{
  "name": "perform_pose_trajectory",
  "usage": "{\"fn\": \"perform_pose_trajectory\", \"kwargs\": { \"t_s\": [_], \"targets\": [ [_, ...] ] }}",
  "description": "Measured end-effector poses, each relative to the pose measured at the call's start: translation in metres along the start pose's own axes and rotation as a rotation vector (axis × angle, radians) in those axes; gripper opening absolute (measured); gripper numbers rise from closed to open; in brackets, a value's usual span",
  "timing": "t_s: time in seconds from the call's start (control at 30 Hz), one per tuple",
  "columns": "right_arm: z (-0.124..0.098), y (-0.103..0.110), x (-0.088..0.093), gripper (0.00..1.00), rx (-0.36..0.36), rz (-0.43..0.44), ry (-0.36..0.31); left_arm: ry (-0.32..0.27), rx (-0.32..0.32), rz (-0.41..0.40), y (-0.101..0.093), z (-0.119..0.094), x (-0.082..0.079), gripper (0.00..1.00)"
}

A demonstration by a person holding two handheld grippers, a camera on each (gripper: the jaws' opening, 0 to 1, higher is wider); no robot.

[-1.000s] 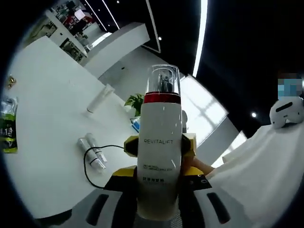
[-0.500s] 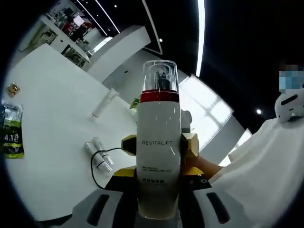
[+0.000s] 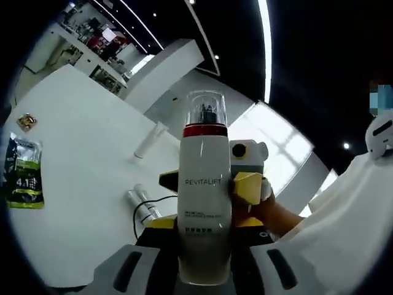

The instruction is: Arrange the skincare products in the storage area until every visible bottle or jar stands upright without overlapping.

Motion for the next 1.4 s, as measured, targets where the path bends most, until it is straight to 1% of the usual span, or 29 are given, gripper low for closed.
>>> {"fn": "perform_pose_trajectory", "kwargs": {
  "t_s": [0.03,0.1,0.17,0.23,0.27,0.3,0.33,0.4,0.47,0.53,0.57,0.63,0.7,0.77,0.83,0.93,1.03,1.07,1.1,1.13,1.17,1.2,1.27,1.33,1.4],
  "targets": [
    [0.001,-0.001,0.000,0.34,0.007,-0.002,0.000,-0.003,-0.022,0.014,0.002,0.000,0.000,0.31],
    [0.002,-0.005,-0.001,0.34,0.044,0.022,-0.001,-0.005,-0.047,0.020,0.003,0.001,0.000,0.31],
    [0.002,-0.008,-0.002,0.35,0.064,0.030,0.001,-0.007,-0.095,0.049,0.007,0.001,0.000,0.31],
    [0.004,-0.012,0.000,0.34,0.094,0.055,0.000,0.005,-0.133,0.078,0.008,0.002,0.001,0.31],
    [0.004,-0.015,0.001,0.34,0.109,0.087,-0.006,0.013,-0.152,0.091,0.009,0.003,0.003,0.31],
    [0.005,-0.016,0.002,0.34,0.126,0.102,-0.023,0.022,-0.171,0.100,0.010,0.004,0.004,0.31],
    [0.005,-0.019,0.003,0.34,0.145,0.113,-0.024,0.027,-0.196,0.119,0.012,0.005,0.004,0.31],
    [0.006,-0.021,0.006,0.35,0.180,0.130,-0.031,0.030,-0.217,0.125,0.014,0.005,0.005,0.31],
    [0.007,-0.024,0.008,0.35,0.220,0.138,-0.034,0.041,-0.259,0.159,0.016,0.005,0.006,0.31],
    [0.008,-0.025,0.009,0.35,0.230,0.145,-0.026,0.064,-0.297,0.197,0.019,0.006,0.009,0.31],
    [0.007,-0.026,0.010,0.35,0.237,0.151,-0.023,0.069,-0.308,0.215,0.019,0.006,0.009,0.31],
    [0.006,-0.029,0.012,0.34,0.241,0.172,-0.022,0.070,-0.316,0.222,0.019,0.007,0.010,0.31],
    [0.004,-0.029,0.012,0.34,0.237,0.184,-0.025,0.071,-0.316,0.227,0.019,0.007,0.010,0.31],
    [0.005,-0.026,0.011,0.33,0.223,0.169,-0.027,0.076,-0.312,0.225,0.020,0.007,0.010,0.31],
    [0.005,-0.024,0.009,0.33,0.214,0.142,-0.027,0.077,-0.302,0.220,0.020,0.007,0.010,0.31],
    [0.006,-0.021,0.006,0.32,0.195,0.096,-0.007,0.074,-0.285,0.210,0.019,0.008,0.010,0.31],
    [0.007,-0.019,0.004,0.32,0.178,0.071,0.005,0.070,-0.270,0.200,0.018,0.008,0.010,0.31],
    [0.007,-0.018,0.003,0.32,0.160,0.050,0.006,0.069,-0.251,0.185,0.017,0.008,0.009,0.31],
    [0.007,-0.017,0.003,0.32,0.148,0.037,0.002,0.066,-0.244,0.186,0.017,0.007,0.009,0.32],
    [0.007,-0.016,0.002,0.32,0.146,0.032,0.008,0.065,-0.239,0.185,0.016,0.007,0.009,0.32],
    [0.007,-0.015,0.001,0.32,0.128,0.005,0.027,0.063,-0.223,0.164,0.016,0.007,0.008,0.32],
    [0.007,-0.014,0.001,0.32,0.122,-0.005,0.034,0.066,-0.205,0.146,0.015,0.008,0.008,0.33],
    [0.007,-0.012,-0.002,0.32,0.105,-0.019,0.041,0.056,-0.181,0.135,0.014,0.007,0.007,0.33],
    [0.005,-0.012,-0.004,0.32,0.080,-0.033,0.045,0.038,-0.144,0.100,0.012,0.006,0.005,0.34],
    [0.003,-0.010,-0.006,0.32,0.040,-0.041,0.044,0.027,-0.103,0.063,0.010,0.006,0.003,0.35]
  ]
}}
Point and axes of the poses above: the point that each gripper's makers call its tool centre point, and the gripper's own axes: z roughly forward along the fingers, y roughly to its left, x roughly out of its underside, the point moved 7 cm from there along -z, roughly backward along the fingers, and after that the axes turned 5 degrees about -z, right-handed, at the moved point
